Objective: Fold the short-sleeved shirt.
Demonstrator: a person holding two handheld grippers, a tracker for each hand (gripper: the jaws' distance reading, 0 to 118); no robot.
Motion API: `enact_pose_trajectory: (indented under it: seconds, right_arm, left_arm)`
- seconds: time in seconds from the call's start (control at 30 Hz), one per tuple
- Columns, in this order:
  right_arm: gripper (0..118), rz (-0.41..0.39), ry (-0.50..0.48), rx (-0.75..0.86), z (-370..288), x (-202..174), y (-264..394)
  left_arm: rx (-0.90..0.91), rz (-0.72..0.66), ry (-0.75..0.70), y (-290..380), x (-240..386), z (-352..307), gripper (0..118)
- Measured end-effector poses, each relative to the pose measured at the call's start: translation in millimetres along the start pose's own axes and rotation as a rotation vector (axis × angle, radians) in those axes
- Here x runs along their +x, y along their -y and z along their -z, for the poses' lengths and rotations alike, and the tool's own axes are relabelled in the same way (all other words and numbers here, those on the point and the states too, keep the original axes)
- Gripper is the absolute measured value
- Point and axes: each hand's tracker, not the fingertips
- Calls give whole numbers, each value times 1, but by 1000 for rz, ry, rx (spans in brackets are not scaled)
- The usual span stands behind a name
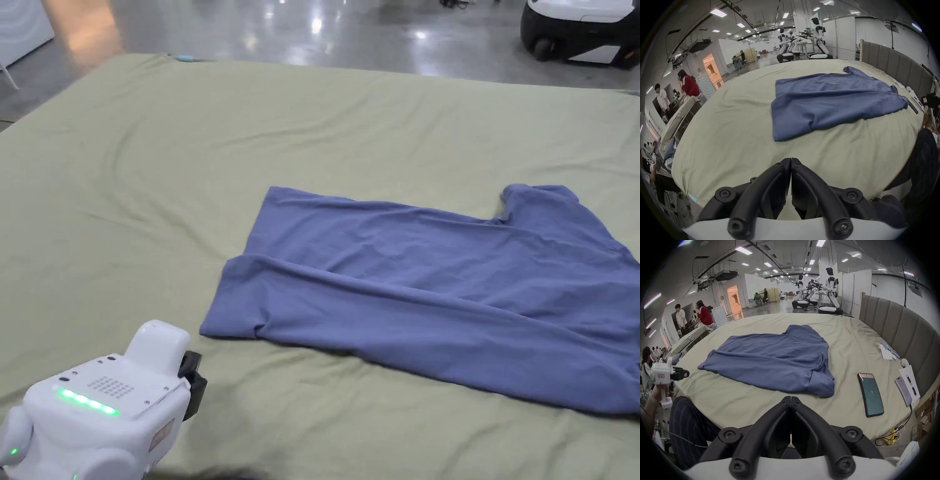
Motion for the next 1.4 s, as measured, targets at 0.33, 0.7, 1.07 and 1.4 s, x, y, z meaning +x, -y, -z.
enact_pose_trajectory:
  seconds: [0.33,0.7,1.07,1.4]
  right_arm:
    - [0,34,31,-18,0,11,0]
    - [86,12,86,-70,64,57,-25]
    - [4,164,72,-298,147,79,-32]
    - [4,24,-31,-139,50,72,-101]
  left_arm:
    - [-66,112,-9,-56,-19,79,106]
    - [-86,134,55,-67,28,82,7]
    - [-89,124,64,-78,16,76,7]
    - [-15,157,72,-99,10,13,7]
